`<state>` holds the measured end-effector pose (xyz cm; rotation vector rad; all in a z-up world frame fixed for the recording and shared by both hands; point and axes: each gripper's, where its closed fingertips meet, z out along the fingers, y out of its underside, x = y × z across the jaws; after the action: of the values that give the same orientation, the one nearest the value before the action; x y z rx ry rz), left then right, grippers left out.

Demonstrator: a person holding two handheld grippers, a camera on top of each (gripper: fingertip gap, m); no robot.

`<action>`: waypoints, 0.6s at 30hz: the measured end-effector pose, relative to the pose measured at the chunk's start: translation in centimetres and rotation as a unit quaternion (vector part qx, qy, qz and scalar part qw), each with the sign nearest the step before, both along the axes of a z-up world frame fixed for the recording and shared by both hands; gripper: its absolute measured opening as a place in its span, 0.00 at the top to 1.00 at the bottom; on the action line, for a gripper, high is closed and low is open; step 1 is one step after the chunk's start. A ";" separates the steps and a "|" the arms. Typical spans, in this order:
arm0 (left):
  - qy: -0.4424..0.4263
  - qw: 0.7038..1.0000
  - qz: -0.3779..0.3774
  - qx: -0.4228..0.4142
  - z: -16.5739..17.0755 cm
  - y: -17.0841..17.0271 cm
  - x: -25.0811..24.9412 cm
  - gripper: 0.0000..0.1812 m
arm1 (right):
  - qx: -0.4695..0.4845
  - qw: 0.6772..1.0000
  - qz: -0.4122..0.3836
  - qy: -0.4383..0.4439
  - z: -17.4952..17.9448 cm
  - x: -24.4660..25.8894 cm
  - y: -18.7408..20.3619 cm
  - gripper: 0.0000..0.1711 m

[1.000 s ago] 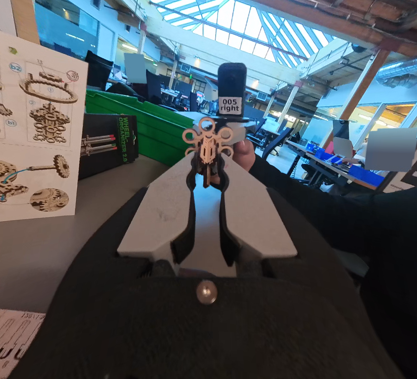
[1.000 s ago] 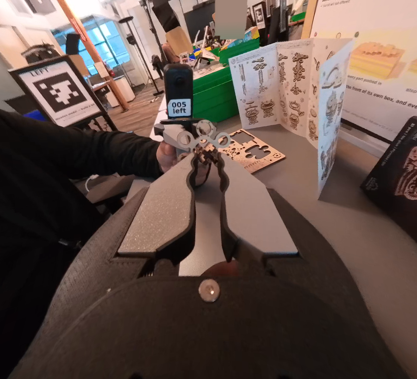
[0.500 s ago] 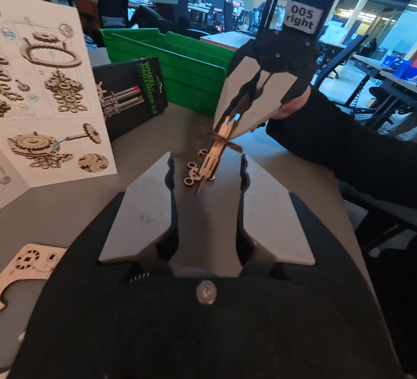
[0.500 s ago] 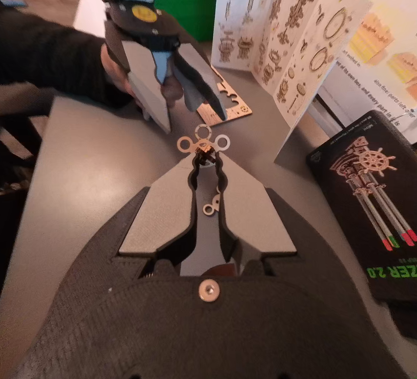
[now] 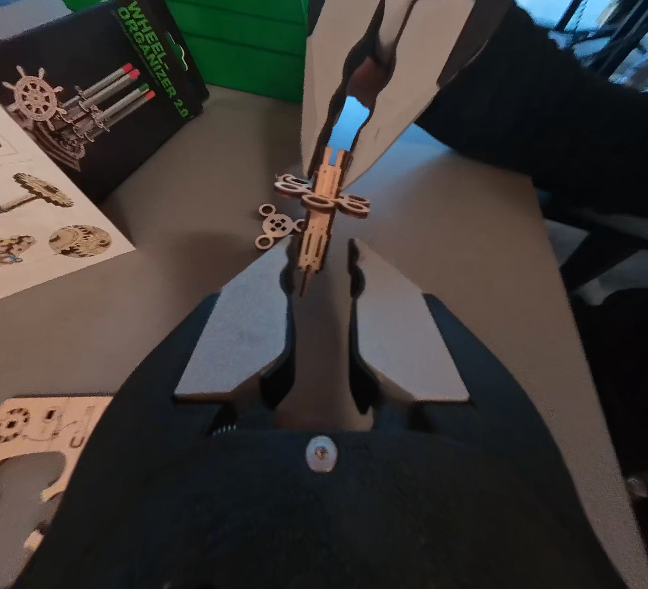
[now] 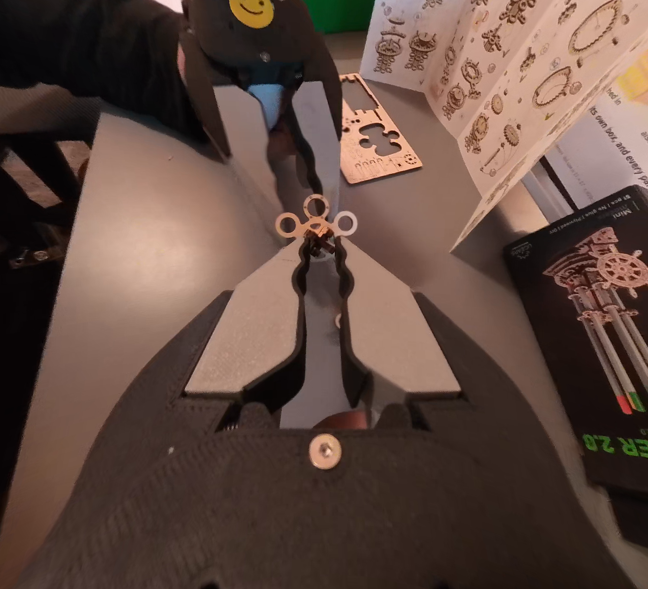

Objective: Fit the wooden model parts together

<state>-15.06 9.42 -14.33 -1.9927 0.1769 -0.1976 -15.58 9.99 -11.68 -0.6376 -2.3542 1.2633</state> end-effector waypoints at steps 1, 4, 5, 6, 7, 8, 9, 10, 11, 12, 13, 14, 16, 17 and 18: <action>0.022 1.000 0.004 -0.002 -0.2 0.1 -0.2 0.92 | -0.007 1.000 0.006 -0.005 0.1 0.2 -0.2 0.94; 0.066 0.998 0.007 -0.010 -0.7 0.2 -0.3 0.92 | -0.011 1.000 0.001 -0.015 -0.1 0.1 -0.4 0.94; 0.074 0.997 0.010 -0.014 -0.8 0.3 -0.4 0.92 | -0.017 1.000 -0.004 -0.021 -0.2 0.0 -0.4 0.93; 0.080 0.997 0.015 -0.015 -0.9 0.3 -0.5 0.92 | -0.025 0.999 -0.010 -0.029 -0.3 -0.1 -0.4 0.93; 0.084 0.996 0.020 -0.013 -0.9 0.4 -0.7 0.92 | -0.034 0.999 -0.016 -0.039 -0.3 -0.2 -0.5 0.91; 0.085 0.996 0.021 -0.010 -0.8 0.4 -0.7 0.92 | -0.042 0.998 -0.019 -0.050 -0.4 -0.3 -0.5 0.91; 0.084 0.996 0.022 -0.012 -0.8 0.4 -0.8 0.92 | -0.047 0.997 -0.023 -0.058 -0.5 -0.3 -0.5 0.91; 0.085 0.996 0.024 -0.013 -0.9 0.5 -0.8 0.92 | -0.047 0.997 -0.027 -0.059 -0.5 -0.4 -0.4 0.91; 0.088 0.996 0.026 -0.015 -0.9 0.5 -0.9 0.92 | -0.042 0.997 -0.029 -0.056 -0.6 -0.5 -0.4 0.92; 0.096 0.995 0.030 -0.019 -1.1 0.5 -1.0 0.93 | -0.031 0.998 -0.029 -0.054 -0.7 -0.6 -0.5 0.92; 0.104 0.994 0.030 -0.026 -1.4 0.5 -1.0 0.93 | -0.012 0.998 -0.027 -0.058 -0.9 -0.6 -0.5 0.92; 0.114 0.992 0.028 -0.038 -1.8 0.6 -0.9 0.93 | 0.018 0.997 -0.025 -0.067 -1.3 -0.6 -0.5 0.91; 0.125 0.991 0.032 -0.037 -1.8 0.9 -1.1 0.92 | 0.082 0.994 -0.021 -0.071 -1.3 -0.7 -0.6 0.92; 0.119 0.992 0.030 -0.038 -1.8 1.0 -1.1 0.93 | 0.118 0.990 -0.016 -0.074 -1.3 -0.8 -0.6 0.92; 0.109 0.993 0.029 -0.040 -1.8 1.0 -1.2 0.92 | 0.152 0.985 -0.011 -0.082 -1.3 -0.9 -0.7 0.92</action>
<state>-16.26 10.41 -16.17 -2.0944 0.2535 0.0516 -16.51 9.31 -12.99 -0.6877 -2.5938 0.8431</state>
